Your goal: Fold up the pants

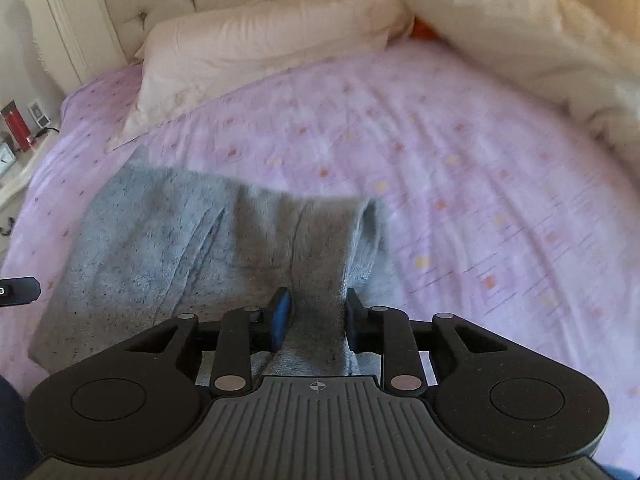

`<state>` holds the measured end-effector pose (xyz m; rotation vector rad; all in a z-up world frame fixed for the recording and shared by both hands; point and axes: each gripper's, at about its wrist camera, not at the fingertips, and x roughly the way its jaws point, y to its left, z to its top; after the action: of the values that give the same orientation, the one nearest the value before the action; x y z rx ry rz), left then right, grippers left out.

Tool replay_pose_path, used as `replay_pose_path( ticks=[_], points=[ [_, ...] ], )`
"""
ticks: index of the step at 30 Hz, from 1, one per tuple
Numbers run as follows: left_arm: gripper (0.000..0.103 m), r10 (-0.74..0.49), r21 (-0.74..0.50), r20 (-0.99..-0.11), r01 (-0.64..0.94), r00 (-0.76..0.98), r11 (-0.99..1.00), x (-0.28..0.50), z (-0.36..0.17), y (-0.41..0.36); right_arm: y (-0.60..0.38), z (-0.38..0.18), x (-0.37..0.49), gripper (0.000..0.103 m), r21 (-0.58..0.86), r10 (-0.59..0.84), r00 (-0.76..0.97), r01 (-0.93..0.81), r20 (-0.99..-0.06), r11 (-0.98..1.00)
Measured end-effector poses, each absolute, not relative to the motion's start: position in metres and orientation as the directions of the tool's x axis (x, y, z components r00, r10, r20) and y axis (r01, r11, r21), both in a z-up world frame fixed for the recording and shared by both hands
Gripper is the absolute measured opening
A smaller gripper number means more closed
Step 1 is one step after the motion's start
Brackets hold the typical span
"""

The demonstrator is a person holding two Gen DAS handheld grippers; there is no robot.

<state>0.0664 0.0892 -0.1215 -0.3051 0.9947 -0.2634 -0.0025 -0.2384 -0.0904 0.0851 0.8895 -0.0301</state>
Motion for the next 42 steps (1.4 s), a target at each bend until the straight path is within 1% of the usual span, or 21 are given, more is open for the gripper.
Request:
replay_pose_path(
  ticks=[1,2,4,6,8,9,11,13,15,17,19,21,24,27,29,31,34,39,41,42],
  points=[
    [0.049,-0.363,-0.361,-0.772,0.111,0.521,0.926,0.065,-0.119,0.084,-0.235,-0.085,-0.006,0.026,0.019,-0.023,0.660,0.056,-0.751,0.998],
    [0.054,-0.375,-0.351,-0.769,0.149,0.517,0.924,0.063,-0.118,0.078,-0.231,-0.080,-0.009,0.026,-0.010,-0.040,0.685,0.047,-0.727,0.999],
    [0.055,-0.397,-0.333,-0.770,0.215,0.499,0.918,0.062,-0.118,0.066,-0.221,-0.074,-0.013,0.027,-0.038,-0.043,0.724,0.023,-0.689,0.999],
    [0.056,-0.393,-0.297,-0.786,0.266,0.477,0.917,0.060,-0.120,0.054,-0.208,-0.076,-0.008,0.027,-0.049,-0.040,0.741,0.010,-0.671,0.999],
    [0.056,-0.348,-0.237,-0.823,0.287,0.448,0.928,0.061,-0.125,0.041,-0.204,-0.087,0.001,0.026,-0.020,-0.024,0.720,0.014,-0.694,1.000],
    [0.056,-0.329,-0.216,-0.839,0.291,0.432,0.932,0.062,-0.128,0.037,-0.205,-0.098,0.007,0.026,0.006,0.003,0.683,0.002,-0.730,1.000],
    [0.056,-0.308,-0.197,-0.862,0.295,0.401,0.935,0.065,-0.133,0.033,-0.213,-0.120,0.015,0.025,0.019,-0.003,0.614,0.030,-0.789,0.999],
    [0.059,-0.273,-0.177,-0.887,0.273,0.372,0.946,0.069,-0.142,0.031,-0.222,-0.128,0.014,0.025,0.059,0.023,0.615,0.039,-0.788,0.997],
    [0.065,-0.261,-0.177,-0.899,0.254,0.352,0.951,0.072,-0.147,0.033,-0.222,-0.124,0.018,0.025,0.049,0.020,0.601,0.031,-0.799,0.998],
    [0.068,-0.257,-0.182,-0.902,0.236,0.346,0.955,0.073,-0.149,0.036,-0.221,-0.121,0.021,0.025,0.037,0.018,0.591,0.020,-0.806,0.999],
    [0.067,-0.263,-0.192,-0.901,0.226,0.345,0.955,0.073,-0.147,0.038,-0.222,-0.114,0.019,0.025,0.041,0.017,0.609,0.026,-0.793,0.999],
    [0.059,-0.267,-0.191,-0.880,0.223,0.392,0.956,0.070,-0.137,0.042,-0.221,-0.102,0.013,0.025,0.048,0.016,0.654,0.032,-0.756,0.998],
    [0.059,-0.250,-0.174,-0.823,0.192,0.511,0.966,0.060,-0.115,0.051,-0.224,-0.090,0.022,0.025,0.082,0.028,0.704,0.043,-0.710,0.996],
    [0.060,-0.285,-0.237,-0.783,0.158,0.553,0.959,0.068,-0.098,0.058,-0.227,-0.090,0.033,0.025,0.103,0.050,0.702,0.034,-0.710,0.994],
    [0.060,-0.291,-0.251,-0.784,0.149,0.548,0.957,0.085,-0.093,0.054,-0.228,-0.099,0.044,0.025,0.085,0.045,0.691,0.024,-0.722,0.996],
    [0.060,-0.269,-0.221,-0.789,0.154,0.552,0.963,0.107,-0.092,0.044,-0.229,-0.118,0.047,0.025,0.036,-0.001,0.652,0.044,-0.759,0.998],
    [0.060,-0.240,-0.181,-0.800,0.160,0.549,0.970,0.136,-0.098,0.028,-0.237,-0.128,0.038,0.026,0.072,0.025,0.672,0.042,-0.740,0.996],
    [0.060,-0.214,-0.172,-0.841,0.130,0.498,0.977,0.179,-0.125,0.017,-0.229,-0.128,0.034,0.026,0.002,-0.004,0.689,0.009,-0.725,1.000],
    [0.060,-0.212,-0.176,-0.852,0.119,0.479,0.977,0.191,-0.135,0.013,-0.228,-0.128,0.035,0.026,-0.002,-0.006,0.689,0.007,-0.725,1.000],
    [0.059,-0.198,-0.160,-0.861,0.121,0.468,0.980,0.197,-0.140,0.010,-0.228,-0.128,0.034,0.026,0.006,-0.002,0.689,0.010,-0.725,1.000]
  ],
)
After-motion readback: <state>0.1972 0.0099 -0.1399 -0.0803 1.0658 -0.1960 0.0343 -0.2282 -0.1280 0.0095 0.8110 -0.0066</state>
